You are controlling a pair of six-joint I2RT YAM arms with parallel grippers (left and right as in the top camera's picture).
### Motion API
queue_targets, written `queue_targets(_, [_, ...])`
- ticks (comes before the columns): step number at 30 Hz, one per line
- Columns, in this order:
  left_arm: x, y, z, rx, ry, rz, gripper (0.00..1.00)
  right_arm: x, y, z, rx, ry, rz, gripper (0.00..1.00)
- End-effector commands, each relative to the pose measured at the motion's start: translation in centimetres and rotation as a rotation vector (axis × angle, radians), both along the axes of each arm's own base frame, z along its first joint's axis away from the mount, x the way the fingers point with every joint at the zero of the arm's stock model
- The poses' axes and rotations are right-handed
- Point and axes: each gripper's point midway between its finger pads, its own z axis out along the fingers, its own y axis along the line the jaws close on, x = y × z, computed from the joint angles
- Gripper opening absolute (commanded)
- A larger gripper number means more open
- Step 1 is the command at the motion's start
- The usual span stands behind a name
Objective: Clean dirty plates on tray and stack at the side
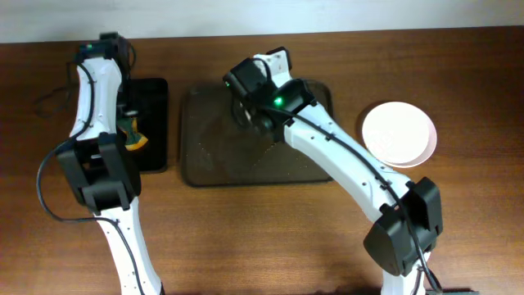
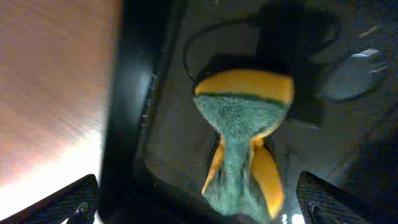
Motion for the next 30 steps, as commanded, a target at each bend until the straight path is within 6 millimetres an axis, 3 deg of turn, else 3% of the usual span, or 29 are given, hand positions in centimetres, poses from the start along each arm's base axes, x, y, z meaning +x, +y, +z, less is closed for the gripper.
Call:
queue_targets(1, [2.3,-1.2,9.9,-0.042,-0.273,-0.003,0.99,0.3,-0.8,1.2,0.082,-0.008,-0.016,0.04])
queue_targets(3, [3.2,-4.0,11.9,-0.177,-0.356,-0.038,0.99,0.3,-1.9,2.8,0.060,-0.058,-0.046,0.04])
queue_targets(6, [3.7,-7.7,11.8,-0.291,-0.364,-0.091,0.99,0.0,-2.9,5.4,0.126,-0.100,-0.053,0.04])
queue_targets(10, [4.8,-10.7,11.6,-0.283,-0.384,-0.172,0.99,0.4,-7.3,5.1,0.410,0.021,-0.097,0.04])
queue_targets(11, [5.1,-11.5,11.6,-0.280,-0.389,-0.196,0.99,0.4,-8.9,4.6,0.485,0.069,-0.118,0.04])
queue_targets(13, [5.5,-13.0,11.8,-0.261,-0.396,-0.256,0.99,-0.1,-14.5,3.2,0.635,0.160,-0.226,0.04])
queue_targets(18, [5.9,-13.4,12.0,-0.229,-0.411,-0.269,0.99,-3.9,-28.3,0.8,0.768,0.225,-0.588,0.04])
queue_targets(19, [5.9,-13.3,12.0,-0.221,-0.411,-0.268,0.99,-5.0,-30.6,0.1,0.778,0.235,-0.656,0.04])
queue_targets(22, [6.2,-13.1,12.1,-0.218,-0.421,-0.265,0.99,-7.3,-34.7,-3.0,0.785,0.281,-0.787,0.04])
queue_targets(25, [6.2,-13.1,12.1,-0.218,-0.422,-0.266,0.99,-8.1,-35.7,-5.9,0.791,0.303,-0.829,0.04])
queue_targets(30, [6.2,-13.1,12.1,-0.218,-0.422,-0.265,0.99,-8.1,-35.2,-10.7,0.810,0.314,-0.820,0.04])
